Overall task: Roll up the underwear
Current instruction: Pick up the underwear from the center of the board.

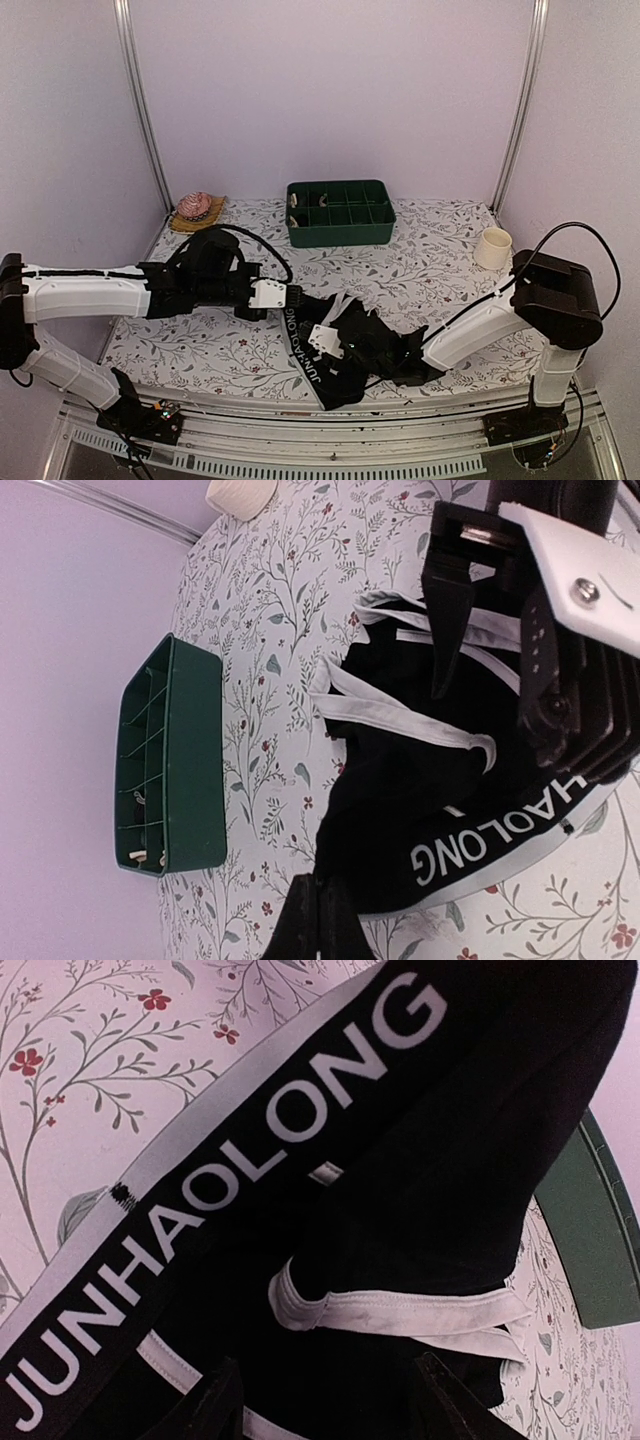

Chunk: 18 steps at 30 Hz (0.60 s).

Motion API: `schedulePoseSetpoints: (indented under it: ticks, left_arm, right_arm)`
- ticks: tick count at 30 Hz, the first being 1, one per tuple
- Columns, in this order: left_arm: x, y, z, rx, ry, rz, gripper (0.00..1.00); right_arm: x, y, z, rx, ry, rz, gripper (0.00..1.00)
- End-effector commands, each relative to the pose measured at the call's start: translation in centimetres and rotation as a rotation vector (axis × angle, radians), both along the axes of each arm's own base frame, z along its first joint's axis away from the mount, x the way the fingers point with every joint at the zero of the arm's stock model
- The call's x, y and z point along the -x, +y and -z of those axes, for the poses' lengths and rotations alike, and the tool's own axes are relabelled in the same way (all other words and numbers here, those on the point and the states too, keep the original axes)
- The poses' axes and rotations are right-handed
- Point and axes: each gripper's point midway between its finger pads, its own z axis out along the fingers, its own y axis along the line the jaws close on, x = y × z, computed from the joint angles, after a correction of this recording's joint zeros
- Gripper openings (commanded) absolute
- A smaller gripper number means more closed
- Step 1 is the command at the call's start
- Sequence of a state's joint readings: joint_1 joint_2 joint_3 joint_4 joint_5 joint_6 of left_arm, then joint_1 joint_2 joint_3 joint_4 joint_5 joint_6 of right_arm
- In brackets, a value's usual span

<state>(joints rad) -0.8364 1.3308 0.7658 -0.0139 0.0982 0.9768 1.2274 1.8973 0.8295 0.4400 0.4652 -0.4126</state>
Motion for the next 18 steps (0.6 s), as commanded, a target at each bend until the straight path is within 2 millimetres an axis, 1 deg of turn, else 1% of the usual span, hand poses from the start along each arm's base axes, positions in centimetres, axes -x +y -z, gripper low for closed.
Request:
schedulePoseSetpoints:
  ticks: [1,4,6,8,11,14,18]
  left_arm:
    - [-0.2,0.3,0.0,0.012,-0.009,-0.003,0.0]
    - [-0.2,0.4,0.0,0.013,-0.009,-0.002,0.0]
    - [-0.2,0.4,0.0,0.014,-0.009,-0.001,0.0]
    - [-0.2,0.4,0.0,0.015,-0.009,0.0,0.0]
    - [-0.2,0.3,-0.1,0.016,-0.01,0.0,0.0]
    - [-0.2,0.3,0.0,0.014,-0.009,0.002,0.0]
    - [-0.1,0.3,-0.1,0.018,-0.006,0.005,0.0]
  right_arm:
    - [-0.7,1.9,-0.9,-0.114,0.046,0.005,0.58]
    - [-0.6,2.6,-1.0,-0.151,0.078,-0.011,0.57]
    - [-0.9,2.8,-1.0,-0.163,0.083,-0.004,0.56]
    - [-1.6,2.6,-0.5,-0.158,0.083,0.026,0.53]
    - [-1.9,2.5,0.2,-0.16,0.105,0.032,0.5]
    - [-2.1,2.5,0.5,-0.168,0.122,0.038,0.44]
    - [-2.4,2.5,0.3,-0.182,0.133,0.043,0.34]
